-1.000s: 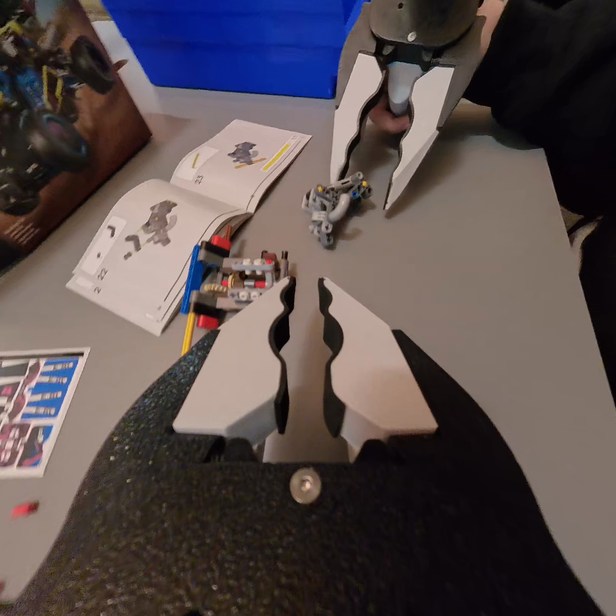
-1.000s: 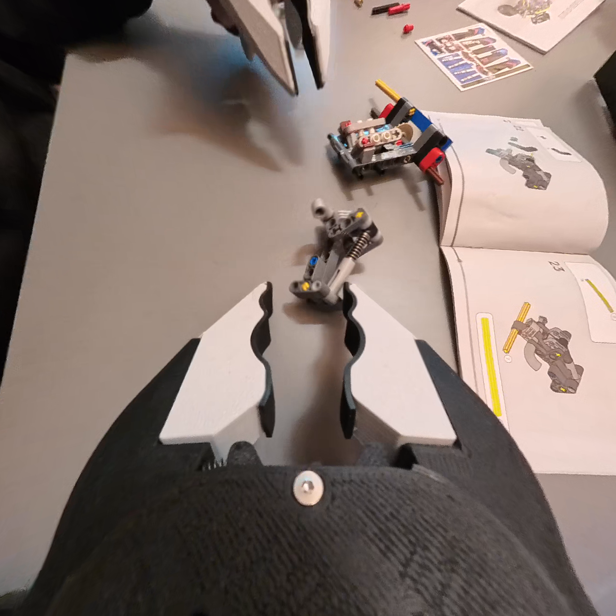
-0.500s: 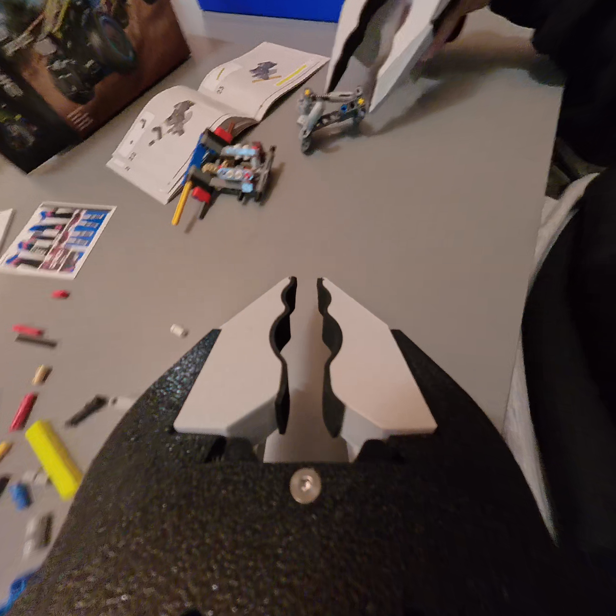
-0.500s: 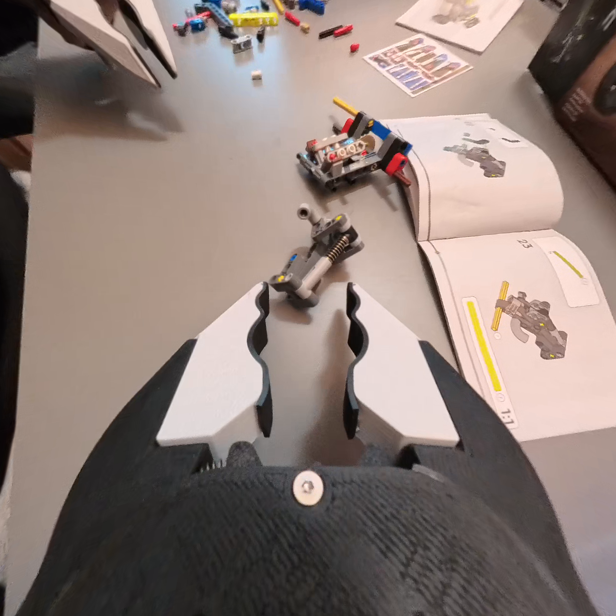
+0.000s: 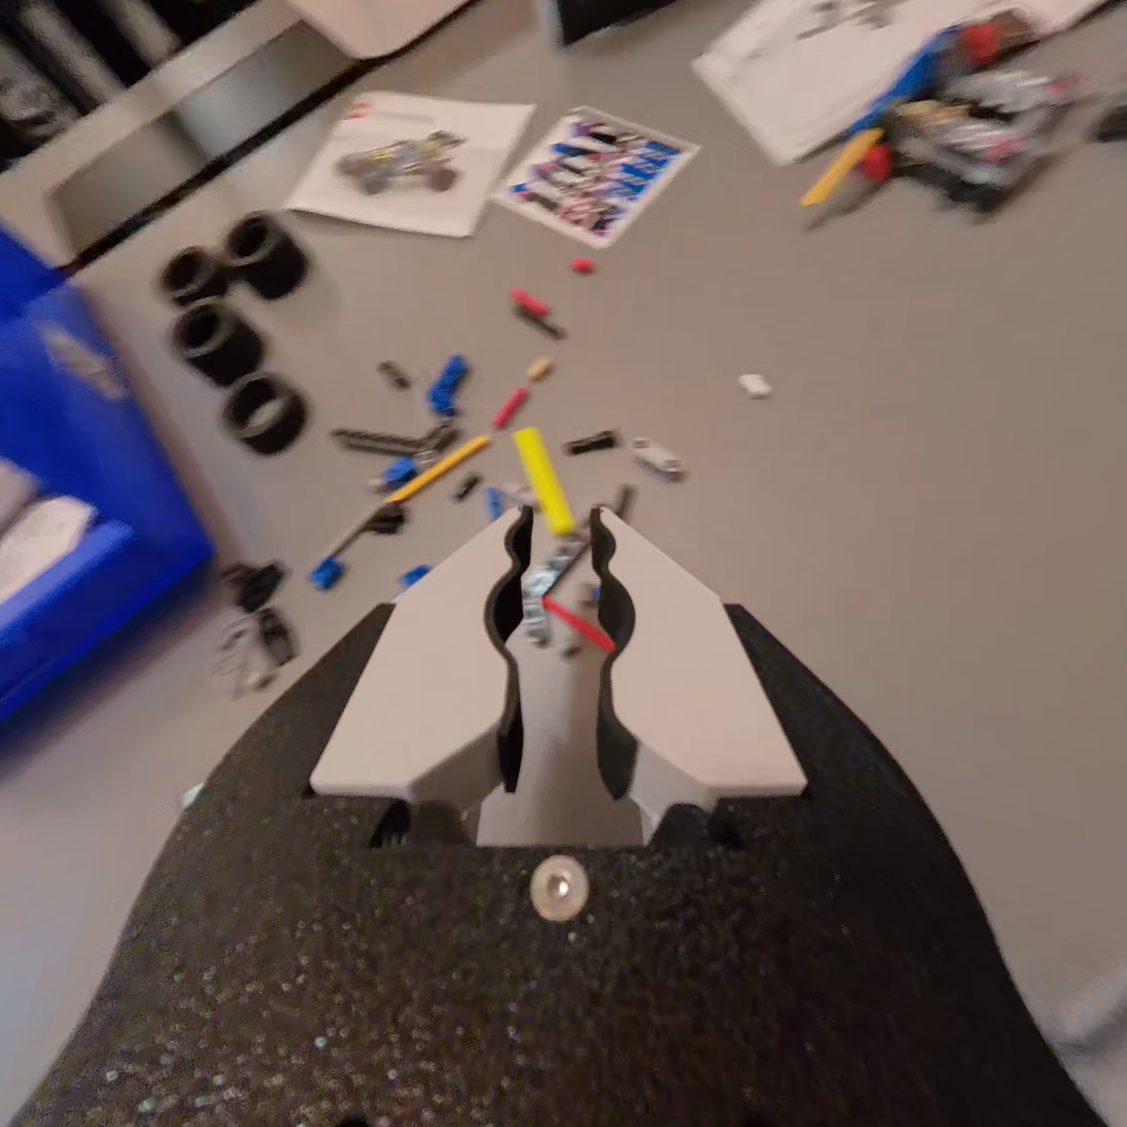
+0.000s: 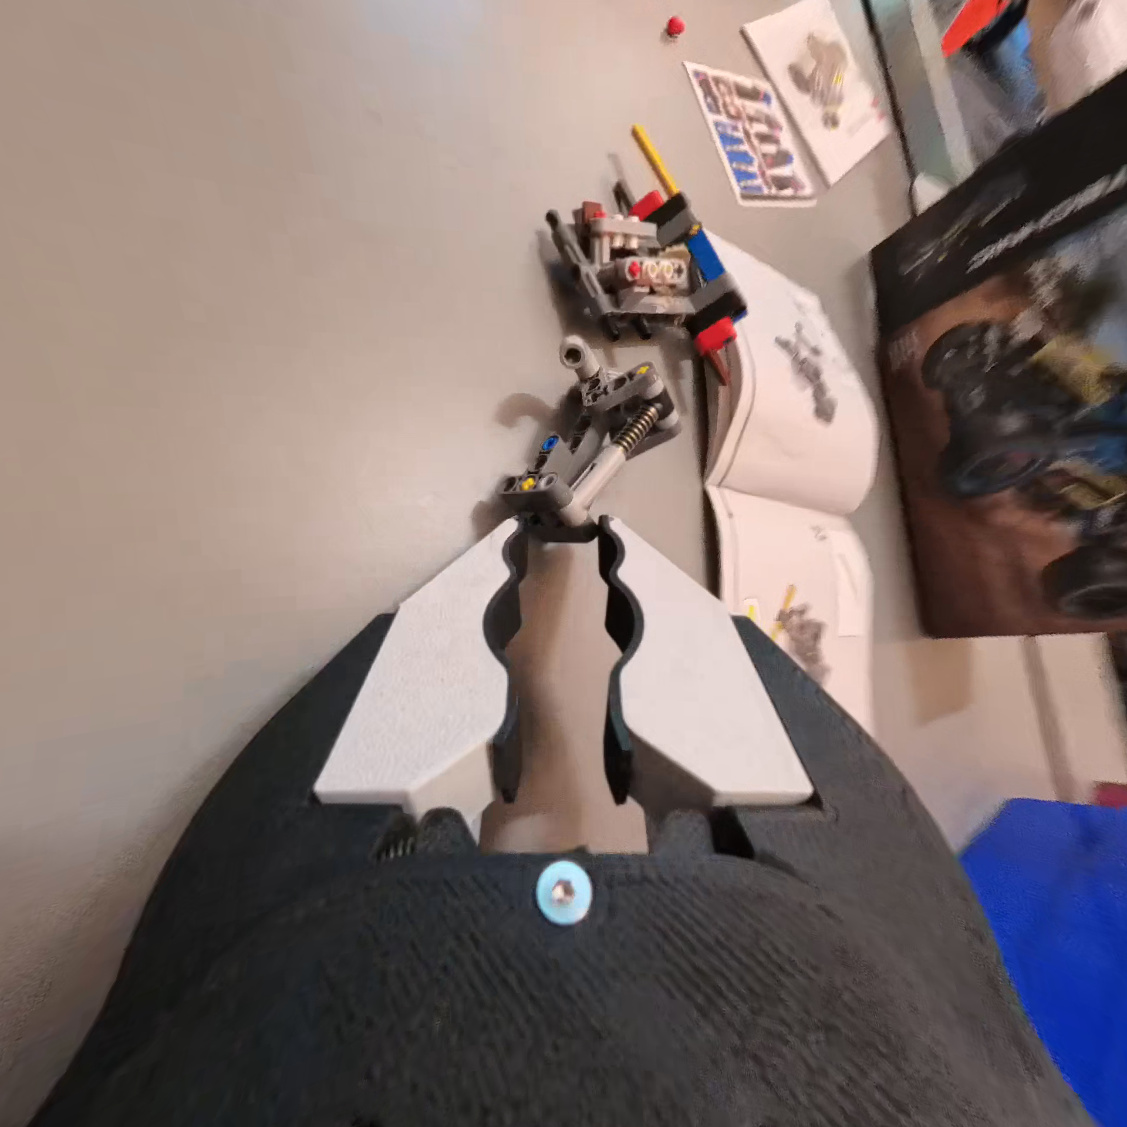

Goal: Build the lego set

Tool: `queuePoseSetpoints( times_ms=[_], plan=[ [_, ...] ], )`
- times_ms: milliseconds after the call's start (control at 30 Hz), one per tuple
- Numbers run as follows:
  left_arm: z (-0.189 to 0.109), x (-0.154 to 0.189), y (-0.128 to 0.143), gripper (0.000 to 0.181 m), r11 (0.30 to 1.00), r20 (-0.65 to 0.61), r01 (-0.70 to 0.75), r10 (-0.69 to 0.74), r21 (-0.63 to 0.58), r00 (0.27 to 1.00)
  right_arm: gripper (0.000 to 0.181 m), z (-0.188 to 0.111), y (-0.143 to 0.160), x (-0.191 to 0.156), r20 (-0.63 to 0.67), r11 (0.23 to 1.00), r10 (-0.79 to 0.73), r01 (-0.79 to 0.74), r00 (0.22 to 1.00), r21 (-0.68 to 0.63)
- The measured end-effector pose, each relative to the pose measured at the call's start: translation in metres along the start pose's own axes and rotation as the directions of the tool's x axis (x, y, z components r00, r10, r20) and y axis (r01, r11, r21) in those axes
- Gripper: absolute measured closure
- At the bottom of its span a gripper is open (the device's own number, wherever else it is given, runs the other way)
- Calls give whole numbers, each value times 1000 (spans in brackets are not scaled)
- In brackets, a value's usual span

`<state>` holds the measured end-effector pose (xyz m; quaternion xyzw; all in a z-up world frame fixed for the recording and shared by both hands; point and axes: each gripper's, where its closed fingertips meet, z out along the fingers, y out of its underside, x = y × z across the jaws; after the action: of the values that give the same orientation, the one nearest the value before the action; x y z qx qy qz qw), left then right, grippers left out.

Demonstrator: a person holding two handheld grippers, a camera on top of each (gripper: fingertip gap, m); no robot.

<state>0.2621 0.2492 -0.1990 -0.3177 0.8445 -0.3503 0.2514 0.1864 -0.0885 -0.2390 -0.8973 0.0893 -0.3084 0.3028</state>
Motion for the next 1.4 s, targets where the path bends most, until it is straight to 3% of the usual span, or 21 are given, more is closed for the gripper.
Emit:
queuePoseSetpoints(
  times_ms=[33,167,300,400,500,667,867,967,1067,1200,1400],
  plan=[
    [0,-18,1,165,1000,62,21,-20,-16,998,160,-1,-1,2,-39,996,-87,86,995,-20],
    [-4,-67,8,166,994,147,91,-82,-59,986,160,-6,-7,3,-118,941,-333,322,936,-101],
    [21,-57,-9,168,988,-69,-146,143,-46,987,159,-7,-19,-7,-98,921,-389,384,916,-64],
    [47,-44,1,169,930,-261,-346,305,-125,916,145,-11,-24,-2,-94,968,-250,252,964,7],
    [65,-52,19,171,871,-351,-434,341,-232,872,138,-23,-25,-1,1,994,30,-29,1000,105],
    [77,-52,18,169,881,-392,-424,320,-212,862,134,-26,-16,6,115,895,411,-424,904,140],
    [73,-46,14,180,911,-412,-360,255,-200,875,131,-7,-12,1,179,853,499,-517,848,74],
    [45,-19,-39,180,959,-374,-283,253,-27,892,132,-4,-21,3,193,835,521,-543,832,91],
    [18,57,-75,181,968,-446,-248,241,43,862,136,0,-27,1,226,800,563,-593,795,94],
    [31,166,-67,180,964,-585,-265,210,-8,783,138,9,-31,-2,233,799,568,-597,789,75],
    [68,211,-55,181,959,-514,-269,187,-89,837,135,14,-36,1,58,800,595,-598,801,54]
  ],
)
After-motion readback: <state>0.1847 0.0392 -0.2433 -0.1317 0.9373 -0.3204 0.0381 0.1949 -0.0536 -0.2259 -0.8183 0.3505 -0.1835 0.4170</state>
